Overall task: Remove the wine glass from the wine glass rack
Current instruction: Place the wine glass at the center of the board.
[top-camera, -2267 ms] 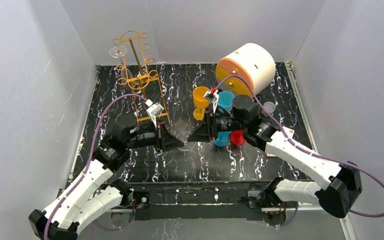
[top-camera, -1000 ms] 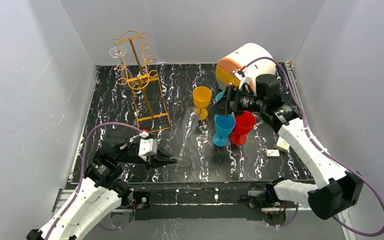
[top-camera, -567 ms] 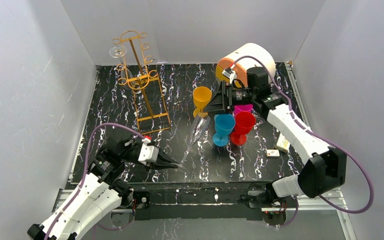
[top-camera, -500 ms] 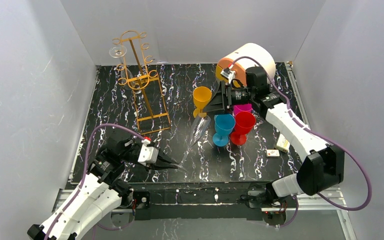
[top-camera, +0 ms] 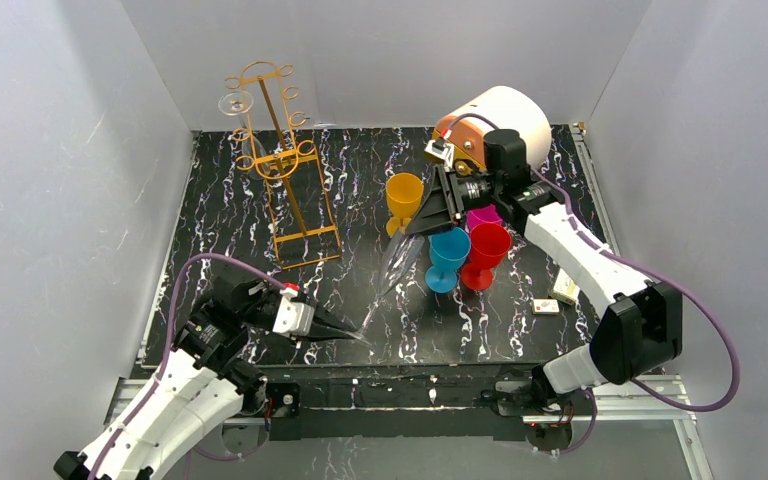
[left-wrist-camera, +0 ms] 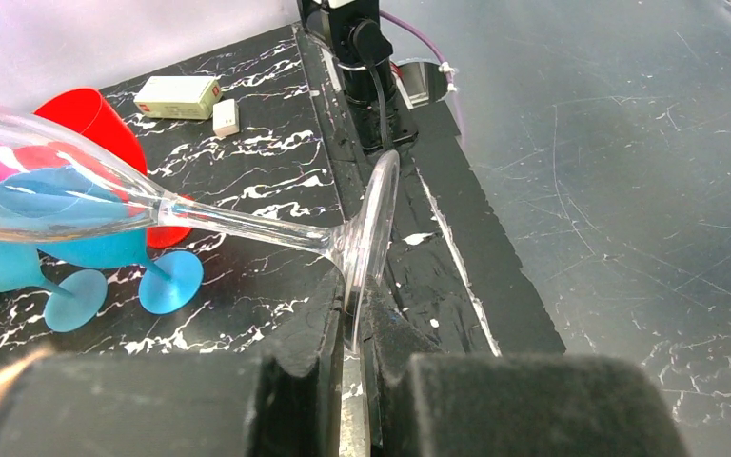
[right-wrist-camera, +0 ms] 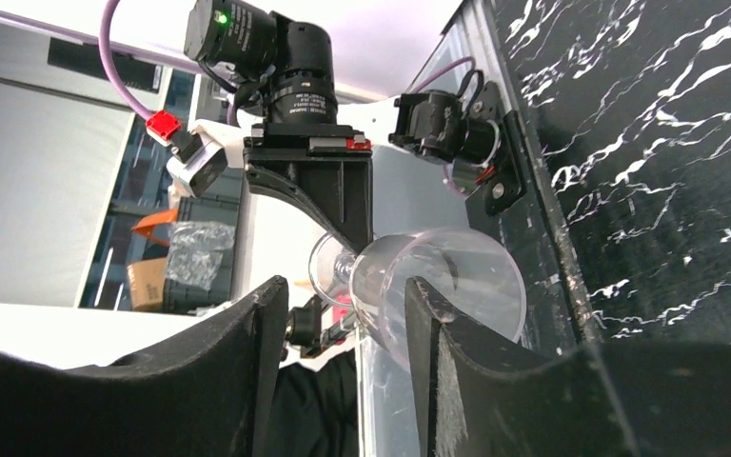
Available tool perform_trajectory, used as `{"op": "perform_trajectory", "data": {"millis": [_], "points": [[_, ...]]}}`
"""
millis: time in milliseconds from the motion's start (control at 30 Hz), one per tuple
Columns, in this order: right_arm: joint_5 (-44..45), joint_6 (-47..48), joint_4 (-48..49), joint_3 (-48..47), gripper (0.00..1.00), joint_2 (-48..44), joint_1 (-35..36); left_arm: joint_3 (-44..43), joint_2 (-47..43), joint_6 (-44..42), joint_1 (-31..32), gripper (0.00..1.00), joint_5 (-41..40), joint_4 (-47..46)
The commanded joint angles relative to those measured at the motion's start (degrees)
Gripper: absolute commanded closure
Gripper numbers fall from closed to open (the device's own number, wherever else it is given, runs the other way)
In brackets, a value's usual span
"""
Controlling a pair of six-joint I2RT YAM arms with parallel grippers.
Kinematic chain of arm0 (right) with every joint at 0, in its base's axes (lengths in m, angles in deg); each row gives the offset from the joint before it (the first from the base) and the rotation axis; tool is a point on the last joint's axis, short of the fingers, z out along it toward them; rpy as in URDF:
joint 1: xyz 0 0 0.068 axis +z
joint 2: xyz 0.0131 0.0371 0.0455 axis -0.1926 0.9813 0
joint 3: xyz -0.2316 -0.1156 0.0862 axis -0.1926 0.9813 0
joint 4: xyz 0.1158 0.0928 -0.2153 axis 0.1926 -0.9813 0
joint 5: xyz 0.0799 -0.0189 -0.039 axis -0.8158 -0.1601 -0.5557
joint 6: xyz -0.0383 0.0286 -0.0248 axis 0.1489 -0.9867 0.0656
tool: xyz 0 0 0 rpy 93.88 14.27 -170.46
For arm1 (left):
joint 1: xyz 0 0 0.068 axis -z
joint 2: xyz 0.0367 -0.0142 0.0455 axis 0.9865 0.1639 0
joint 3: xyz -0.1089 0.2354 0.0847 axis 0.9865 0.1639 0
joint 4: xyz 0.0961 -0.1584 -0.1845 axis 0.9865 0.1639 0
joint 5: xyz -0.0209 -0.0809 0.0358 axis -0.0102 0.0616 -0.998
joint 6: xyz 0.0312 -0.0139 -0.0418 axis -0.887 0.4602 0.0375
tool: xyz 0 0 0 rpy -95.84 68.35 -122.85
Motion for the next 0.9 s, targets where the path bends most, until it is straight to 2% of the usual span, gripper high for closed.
{"op": "perform_trajectory", "data": {"millis": [0,200,500,633,767,867], "points": [[-4.2,0.0,-0.4,-2.5,0.46,0.9,2.5,0.0,0.1,-2.7,0.0,1.0,1.6,-0.7],[-7.6,-1.5,0.5,-2.5,0.56,0.2,3.4,-1.1,0.5,-4.4,0.1,1.0,1.9,2.4],[-8.5,-1.8,-1.6,-1.0,0.53,-2.2,3.4,-3.4,1.6,-7.6,0.1,1.0,-1.1,9.1],[-6.4,3.8,-9.2,-3.0,0.61,-1.8,3.5,-4.7,3.5,-11.1,0.1,1.0,-2.0,12.2],[-1.1,13.7,-24.1,-6.9,0.66,0.3,4.7,-6.1,5.3,-11.7,0.1,1.0,-4.4,12.9],[-1.6,17.5,-27.0,-7.4,0.74,0.5,4.8,-6.9,6.1,-13.0,0.1,1.0,-6.1,14.3]]}}
